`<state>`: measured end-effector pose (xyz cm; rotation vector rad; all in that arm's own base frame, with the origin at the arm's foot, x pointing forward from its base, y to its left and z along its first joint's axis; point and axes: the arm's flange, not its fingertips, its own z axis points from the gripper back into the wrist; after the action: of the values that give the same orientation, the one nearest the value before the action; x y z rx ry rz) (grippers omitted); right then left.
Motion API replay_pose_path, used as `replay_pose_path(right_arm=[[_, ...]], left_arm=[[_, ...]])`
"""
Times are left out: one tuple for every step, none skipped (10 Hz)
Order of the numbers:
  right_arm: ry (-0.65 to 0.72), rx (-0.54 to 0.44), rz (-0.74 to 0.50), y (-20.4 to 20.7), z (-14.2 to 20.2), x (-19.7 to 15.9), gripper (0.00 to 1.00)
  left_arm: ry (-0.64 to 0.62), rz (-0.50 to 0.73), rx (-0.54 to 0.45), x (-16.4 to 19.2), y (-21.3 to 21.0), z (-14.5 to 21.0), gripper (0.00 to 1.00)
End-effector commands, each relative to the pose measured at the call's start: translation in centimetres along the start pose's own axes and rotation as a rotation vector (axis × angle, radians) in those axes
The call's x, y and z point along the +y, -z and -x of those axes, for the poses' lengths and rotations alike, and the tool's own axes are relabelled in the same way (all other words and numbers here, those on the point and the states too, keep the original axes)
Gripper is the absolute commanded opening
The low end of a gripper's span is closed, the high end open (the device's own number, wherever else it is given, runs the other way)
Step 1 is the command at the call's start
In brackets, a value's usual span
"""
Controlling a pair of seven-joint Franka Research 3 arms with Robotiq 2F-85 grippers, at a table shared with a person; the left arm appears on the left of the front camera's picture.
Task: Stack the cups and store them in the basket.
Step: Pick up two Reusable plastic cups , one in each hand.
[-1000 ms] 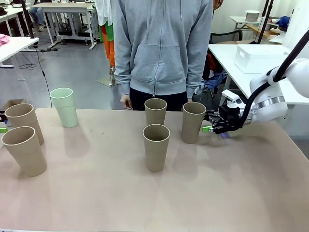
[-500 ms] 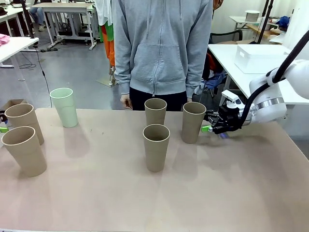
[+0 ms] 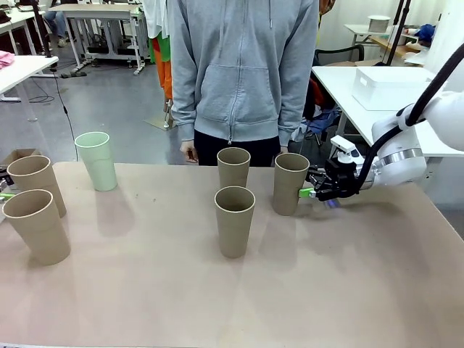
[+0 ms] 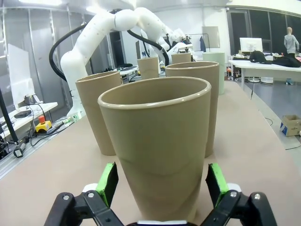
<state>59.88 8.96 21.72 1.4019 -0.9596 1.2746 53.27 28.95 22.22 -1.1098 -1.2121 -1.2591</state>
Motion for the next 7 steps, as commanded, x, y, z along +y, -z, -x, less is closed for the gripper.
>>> replay_pose_path(right_arm=[[-0.028, -0.014, 0.017, 0.6, 0.1, -0.2, 1.00], [-0.022, -0.017, 0.018, 0.6, 0.2, -0.2, 1.00], [-0.020, -0.019, 0.021, 0.7, 0.2, -0.2, 1.00], [-0.021, -0.020, 0.027, 0.8, 0.3, -0.2, 1.00], [-0.025, -0.024, 0.033, 0.9, 0.3, -0.1, 1.00], [-0.025, -0.029, 0.037, 1.0, 0.3, -0.1, 1.00], [-0.022, -0.032, 0.040, 1.1, 0.4, -0.1, 1.00]], left_arm=[[0.035, 0.004, -0.009, -1.3, 1.2, -0.5, 1.00], [0.038, 0.014, -0.018, -1.5, 1.5, -0.6, 1.00], [0.040, 0.006, -0.021, -1.7, 1.7, -0.7, 1.00], [0.041, 0.003, -0.028, -2.0, 2.1, -0.9, 1.00], [0.041, 0.002, -0.029, -2.1, 2.5, -1.0, 1.00], [0.038, 0.008, -0.028, -2.4, 2.7, -1.1, 1.00], [0.040, 0.010, -0.026, -2.8, 3.0, -1.3, 1.00]])
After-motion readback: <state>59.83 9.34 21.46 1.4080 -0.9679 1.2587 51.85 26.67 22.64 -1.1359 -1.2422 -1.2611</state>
